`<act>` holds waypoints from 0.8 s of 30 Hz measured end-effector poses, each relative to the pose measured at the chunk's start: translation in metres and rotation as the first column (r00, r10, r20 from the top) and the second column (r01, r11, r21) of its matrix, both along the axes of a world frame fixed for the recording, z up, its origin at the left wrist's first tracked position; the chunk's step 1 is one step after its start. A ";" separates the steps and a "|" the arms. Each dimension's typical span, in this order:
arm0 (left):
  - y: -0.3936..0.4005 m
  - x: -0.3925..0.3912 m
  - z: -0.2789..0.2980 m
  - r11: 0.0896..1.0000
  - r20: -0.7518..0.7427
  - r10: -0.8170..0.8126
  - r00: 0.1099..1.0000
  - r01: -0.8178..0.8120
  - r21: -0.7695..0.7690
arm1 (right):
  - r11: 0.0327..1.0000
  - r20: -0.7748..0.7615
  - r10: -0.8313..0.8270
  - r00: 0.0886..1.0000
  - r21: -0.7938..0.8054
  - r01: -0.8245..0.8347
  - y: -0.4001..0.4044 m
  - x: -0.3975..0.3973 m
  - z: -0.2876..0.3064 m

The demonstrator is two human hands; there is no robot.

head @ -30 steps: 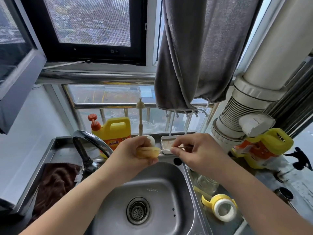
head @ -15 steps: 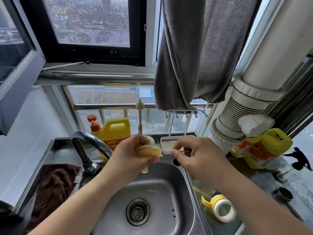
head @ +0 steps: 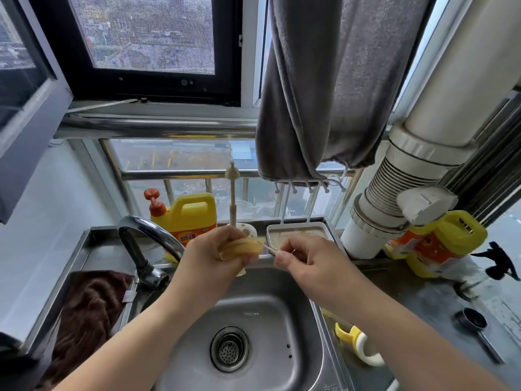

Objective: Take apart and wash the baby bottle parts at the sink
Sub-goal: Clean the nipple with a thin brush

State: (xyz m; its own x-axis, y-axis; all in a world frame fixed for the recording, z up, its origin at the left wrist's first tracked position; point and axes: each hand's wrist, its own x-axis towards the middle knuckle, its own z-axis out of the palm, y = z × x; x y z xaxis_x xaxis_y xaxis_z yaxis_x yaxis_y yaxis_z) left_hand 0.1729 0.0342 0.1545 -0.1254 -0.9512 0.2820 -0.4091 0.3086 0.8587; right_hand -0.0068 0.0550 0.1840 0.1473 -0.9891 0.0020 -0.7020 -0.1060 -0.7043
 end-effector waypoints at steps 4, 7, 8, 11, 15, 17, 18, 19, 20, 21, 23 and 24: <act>0.002 -0.002 0.000 1.000 0.038 -0.009 0.999 0.009 -0.006 | 1.000 -0.011 0.008 1.000 -0.014 -0.008 0.001 0.003 -0.002; 0.000 -0.001 -0.005 1.000 0.025 0.003 1.000 -0.003 0.014 | 0.999 -0.070 0.034 0.997 -0.002 -0.034 0.002 0.002 0.001; -0.001 0.000 -0.006 1.000 0.028 0.008 1.000 -0.009 0.020 | 0.999 -0.087 0.043 0.995 0.007 -0.042 0.002 0.000 0.003; 0.000 -0.003 -0.007 1.000 0.041 0.019 0.999 -0.020 0.024 | 1.000 -0.096 0.023 0.995 0.005 -0.023 0.000 -0.003 0.005; 0.001 -0.008 -0.006 0.998 0.092 -0.064 0.994 0.066 -0.012 | 1.000 -0.107 0.009 0.994 -0.021 -0.012 -0.006 0.005 0.001; -0.002 -0.003 -0.007 0.999 0.054 -0.023 0.998 0.022 0.023 | 1.000 -0.088 0.013 0.996 -0.008 -0.014 -0.005 0.003 0.000; -0.004 0.000 -0.008 0.999 0.042 0.005 0.999 -0.007 0.042 | 1.000 -0.076 0.014 0.997 0.000 -0.014 -0.005 0.001 0.000; -0.005 0.001 -0.008 0.999 0.050 0.014 0.999 -0.016 0.044 | 1.000 -0.070 0.012 0.998 0.004 -0.012 -0.005 -0.001 0.000; -0.004 0.000 -0.007 0.999 0.069 0.003 0.998 -0.005 0.034 | 1.000 -0.066 0.007 0.998 0.002 -0.007 -0.006 -0.001 0.000; -0.003 -0.002 -0.007 1.000 0.080 -0.018 0.997 0.016 0.021 | 1.000 -0.060 0.002 0.998 0.000 -0.002 -0.007 -0.001 0.000; 0.000 -0.006 -0.005 0.999 0.090 -0.050 0.995 0.050 0.003 | 1.000 -0.049 0.008 0.999 0.002 -0.008 -0.008 0.002 0.000; 0.001 -0.006 -0.004 0.999 0.090 -0.050 0.995 0.050 0.003 | 1.000 -0.049 0.021 0.999 0.009 -0.020 -0.008 0.003 0.001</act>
